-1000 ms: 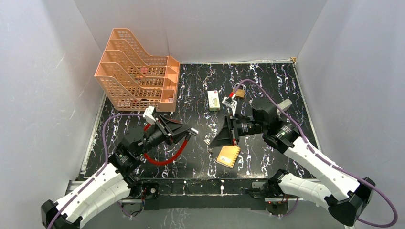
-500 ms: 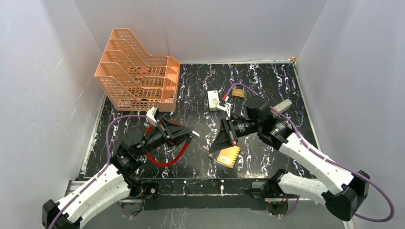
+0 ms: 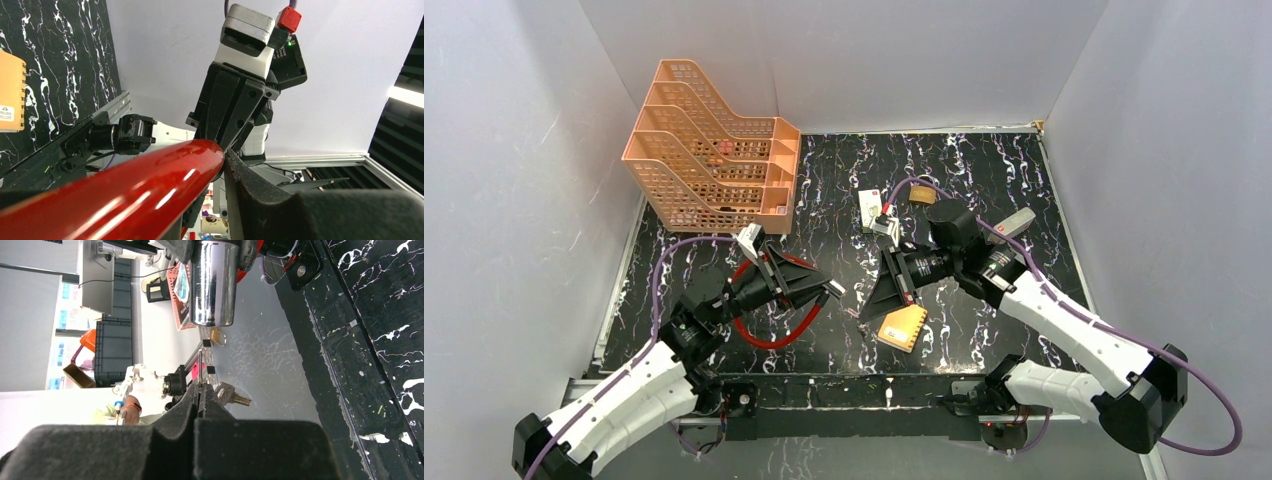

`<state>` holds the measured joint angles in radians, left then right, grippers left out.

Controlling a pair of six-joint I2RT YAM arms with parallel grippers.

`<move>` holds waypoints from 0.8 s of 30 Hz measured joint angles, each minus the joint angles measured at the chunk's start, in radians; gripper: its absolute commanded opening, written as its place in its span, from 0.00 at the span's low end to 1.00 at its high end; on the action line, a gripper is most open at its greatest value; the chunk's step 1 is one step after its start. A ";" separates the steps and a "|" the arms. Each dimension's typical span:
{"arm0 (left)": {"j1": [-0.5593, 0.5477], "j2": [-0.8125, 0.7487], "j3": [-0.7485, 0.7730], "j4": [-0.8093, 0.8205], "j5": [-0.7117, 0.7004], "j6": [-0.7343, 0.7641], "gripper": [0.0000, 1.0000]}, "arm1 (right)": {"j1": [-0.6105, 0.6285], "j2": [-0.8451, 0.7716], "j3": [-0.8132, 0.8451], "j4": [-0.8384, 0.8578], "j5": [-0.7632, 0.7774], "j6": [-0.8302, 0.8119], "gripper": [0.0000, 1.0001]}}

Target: Unlock with the key

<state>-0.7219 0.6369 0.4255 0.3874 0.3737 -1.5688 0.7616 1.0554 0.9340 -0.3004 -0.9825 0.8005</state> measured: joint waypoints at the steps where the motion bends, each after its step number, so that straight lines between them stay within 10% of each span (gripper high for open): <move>1: 0.000 -0.003 0.000 -0.002 0.002 0.001 0.00 | 0.000 0.002 0.003 -0.003 0.001 -0.003 0.00; 24: 0.000 -0.047 0.000 -0.051 0.012 0.023 0.00 | 0.000 0.034 0.044 -0.041 0.039 -0.030 0.00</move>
<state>-0.7216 0.5900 0.4255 0.3367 0.3859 -1.5463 0.7616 1.0893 0.9783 -0.3412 -0.9440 0.7704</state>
